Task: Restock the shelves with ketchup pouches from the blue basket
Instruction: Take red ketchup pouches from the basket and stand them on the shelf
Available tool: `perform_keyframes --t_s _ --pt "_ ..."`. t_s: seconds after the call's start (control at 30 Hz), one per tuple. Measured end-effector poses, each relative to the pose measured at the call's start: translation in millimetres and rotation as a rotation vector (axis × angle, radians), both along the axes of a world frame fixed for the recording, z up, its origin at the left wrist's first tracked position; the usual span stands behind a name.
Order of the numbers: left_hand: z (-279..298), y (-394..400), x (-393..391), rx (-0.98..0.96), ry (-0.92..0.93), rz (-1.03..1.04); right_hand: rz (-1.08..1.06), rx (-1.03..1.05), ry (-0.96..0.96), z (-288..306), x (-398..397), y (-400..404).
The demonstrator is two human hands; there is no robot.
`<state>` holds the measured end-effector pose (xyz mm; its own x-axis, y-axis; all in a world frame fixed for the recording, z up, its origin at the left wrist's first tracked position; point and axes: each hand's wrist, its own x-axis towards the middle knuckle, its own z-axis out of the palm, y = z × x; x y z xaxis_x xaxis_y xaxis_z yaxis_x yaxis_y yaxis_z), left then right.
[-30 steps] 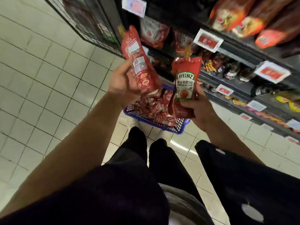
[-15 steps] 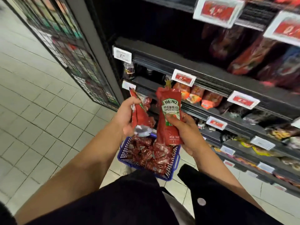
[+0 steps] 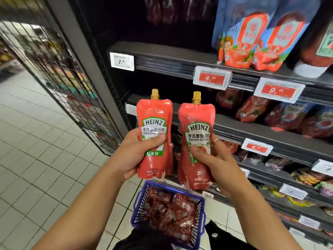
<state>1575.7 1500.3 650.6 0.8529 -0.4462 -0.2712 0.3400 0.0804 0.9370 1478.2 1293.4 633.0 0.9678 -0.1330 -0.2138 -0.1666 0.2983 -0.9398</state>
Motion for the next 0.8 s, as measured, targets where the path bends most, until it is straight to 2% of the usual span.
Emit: perform_keyframes --t_s 0.13,0.37,0.63,0.8 --pt "30.2 1.6 28.5 -0.046 -0.142 0.004 -0.072 -0.012 -0.146 43.2 27.3 11.8" --pt "68.3 4.3 108.1 -0.1 -0.294 -0.069 -0.258 -0.185 -0.21 93.5 82.6 32.7" --pt "82.7 22.6 200.4 -0.097 -0.315 -0.266 -0.452 -0.313 -0.204 107.9 140.5 60.8" --pt "127.6 -0.3 249.3 -0.083 -0.399 -0.361 -0.502 -0.306 -0.242 114.5 157.0 65.6"
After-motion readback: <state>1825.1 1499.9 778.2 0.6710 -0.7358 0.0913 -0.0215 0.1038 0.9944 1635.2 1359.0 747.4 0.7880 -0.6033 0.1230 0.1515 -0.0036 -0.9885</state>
